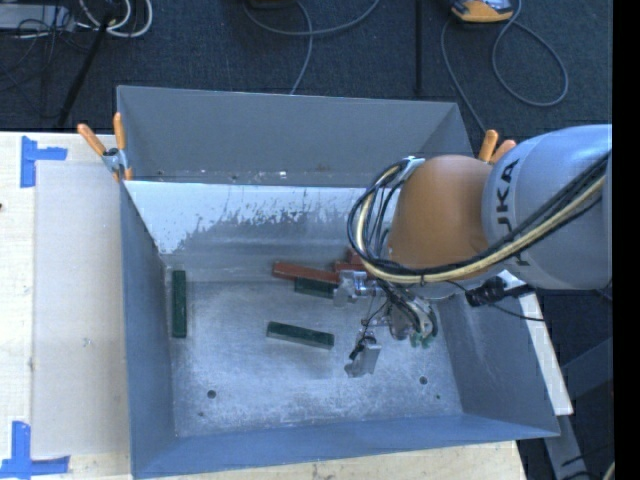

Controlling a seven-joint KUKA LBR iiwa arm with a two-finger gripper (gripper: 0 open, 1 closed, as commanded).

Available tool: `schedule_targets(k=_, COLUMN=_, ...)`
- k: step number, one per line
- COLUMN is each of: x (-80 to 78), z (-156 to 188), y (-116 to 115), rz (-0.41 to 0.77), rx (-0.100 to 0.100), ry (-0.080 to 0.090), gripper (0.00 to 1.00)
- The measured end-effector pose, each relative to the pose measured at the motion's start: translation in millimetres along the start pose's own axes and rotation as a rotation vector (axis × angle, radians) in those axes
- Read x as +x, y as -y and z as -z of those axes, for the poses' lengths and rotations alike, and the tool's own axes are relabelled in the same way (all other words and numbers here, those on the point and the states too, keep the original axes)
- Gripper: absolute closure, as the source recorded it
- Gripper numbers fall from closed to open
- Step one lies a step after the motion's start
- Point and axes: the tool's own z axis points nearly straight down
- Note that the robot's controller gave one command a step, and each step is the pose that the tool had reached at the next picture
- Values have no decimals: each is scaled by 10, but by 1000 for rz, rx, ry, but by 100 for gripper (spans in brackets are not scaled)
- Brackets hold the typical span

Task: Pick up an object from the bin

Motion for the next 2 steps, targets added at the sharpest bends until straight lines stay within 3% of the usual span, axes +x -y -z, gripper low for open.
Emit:
schedule_targets(k=1, x=-57, z=-739, y=-556, rz=-34, rx=1, ry=-10, gripper=0)
schedule_targets(k=2, x=-70, z=-698, y=-531, rz=-36, rx=1, ry=-5, gripper=100)
